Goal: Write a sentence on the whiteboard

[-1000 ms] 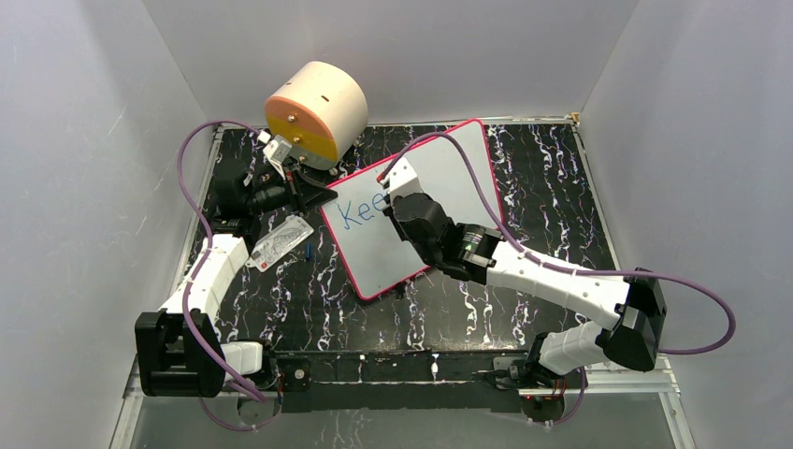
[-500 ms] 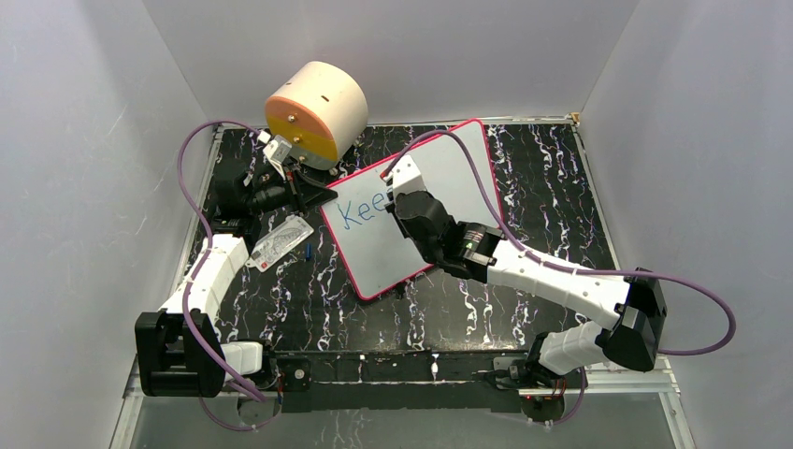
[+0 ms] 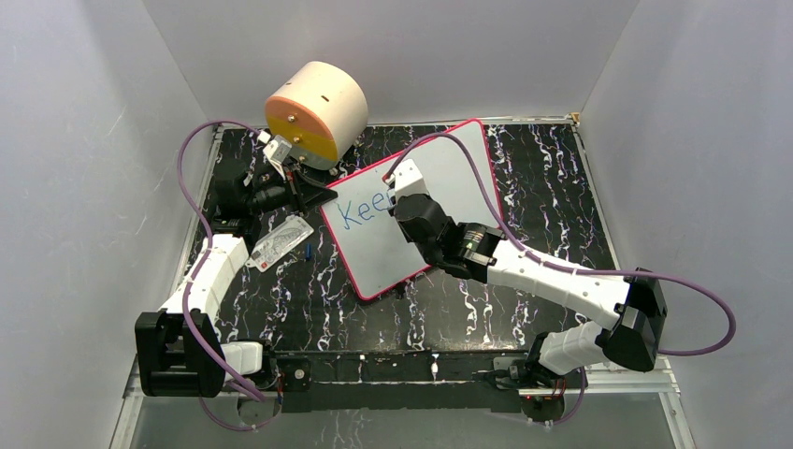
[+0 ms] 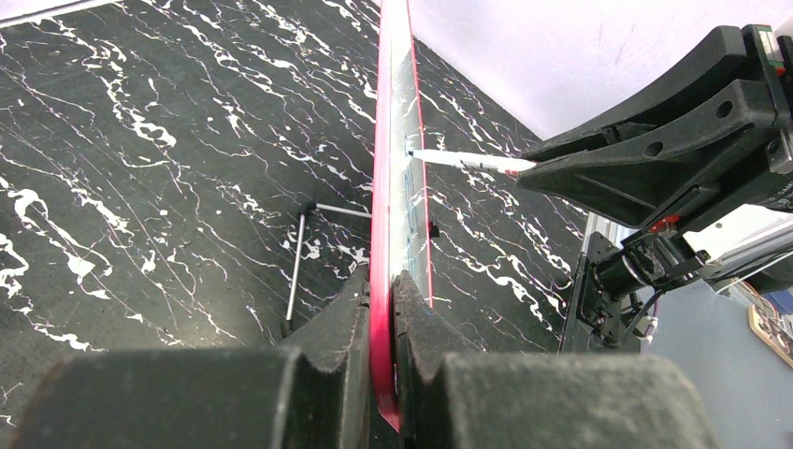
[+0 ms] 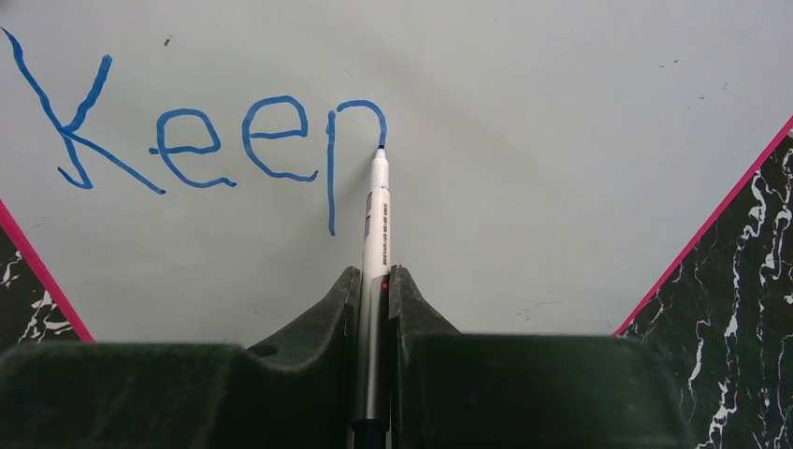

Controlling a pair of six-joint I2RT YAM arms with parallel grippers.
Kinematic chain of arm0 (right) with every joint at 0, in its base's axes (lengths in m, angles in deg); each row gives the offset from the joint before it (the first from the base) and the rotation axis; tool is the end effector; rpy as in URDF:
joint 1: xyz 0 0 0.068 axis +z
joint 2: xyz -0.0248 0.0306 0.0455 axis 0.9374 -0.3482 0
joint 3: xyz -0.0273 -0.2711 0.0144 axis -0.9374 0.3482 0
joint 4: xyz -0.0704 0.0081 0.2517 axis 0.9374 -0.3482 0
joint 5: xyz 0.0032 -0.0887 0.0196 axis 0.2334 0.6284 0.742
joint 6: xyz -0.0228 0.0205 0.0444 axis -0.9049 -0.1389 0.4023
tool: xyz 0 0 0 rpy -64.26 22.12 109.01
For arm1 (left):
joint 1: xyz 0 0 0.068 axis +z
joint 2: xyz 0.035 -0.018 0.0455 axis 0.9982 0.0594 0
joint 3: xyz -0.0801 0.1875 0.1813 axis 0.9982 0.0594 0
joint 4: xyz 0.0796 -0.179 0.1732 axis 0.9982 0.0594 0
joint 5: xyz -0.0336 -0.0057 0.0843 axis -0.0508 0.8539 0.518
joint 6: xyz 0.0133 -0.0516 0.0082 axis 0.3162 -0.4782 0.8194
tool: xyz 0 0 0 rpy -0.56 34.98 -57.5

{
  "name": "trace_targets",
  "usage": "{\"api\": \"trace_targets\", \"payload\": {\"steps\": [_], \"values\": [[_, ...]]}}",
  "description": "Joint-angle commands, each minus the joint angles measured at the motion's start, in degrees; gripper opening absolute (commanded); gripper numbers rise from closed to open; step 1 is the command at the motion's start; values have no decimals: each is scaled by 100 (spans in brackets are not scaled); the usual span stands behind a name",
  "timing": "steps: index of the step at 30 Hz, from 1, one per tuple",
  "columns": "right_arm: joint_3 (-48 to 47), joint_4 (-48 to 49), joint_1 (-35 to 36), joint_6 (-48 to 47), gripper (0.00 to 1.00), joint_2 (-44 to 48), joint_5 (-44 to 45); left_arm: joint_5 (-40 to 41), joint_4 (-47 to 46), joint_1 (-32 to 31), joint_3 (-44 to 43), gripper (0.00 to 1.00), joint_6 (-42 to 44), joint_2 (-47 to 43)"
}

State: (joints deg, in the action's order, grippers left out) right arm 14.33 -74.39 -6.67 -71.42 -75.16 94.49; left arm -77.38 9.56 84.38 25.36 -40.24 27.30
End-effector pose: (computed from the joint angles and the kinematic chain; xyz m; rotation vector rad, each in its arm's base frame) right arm 0.1613 0.2641 0.3470 -0.4835 1.8445 0.0910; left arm 0.2715 -0.0416 0.3164 0.6465 1.5879 -1.0878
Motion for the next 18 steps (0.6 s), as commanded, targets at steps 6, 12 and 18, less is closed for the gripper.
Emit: {"api": "trace_targets", "payload": {"steps": [6, 12, 18], "values": [[-22, -97, -48, 178, 0, 90, -509, -339, 142, -147, 130, 0, 529, -71], [-33, -30, -52, 186, 0, 116, -695, -339, 127, -147, 130, 0, 520, -71], [4, 133, -50, 155, 0, 171, -847, -328, 129, -147, 138, 0, 520, -76]]}}
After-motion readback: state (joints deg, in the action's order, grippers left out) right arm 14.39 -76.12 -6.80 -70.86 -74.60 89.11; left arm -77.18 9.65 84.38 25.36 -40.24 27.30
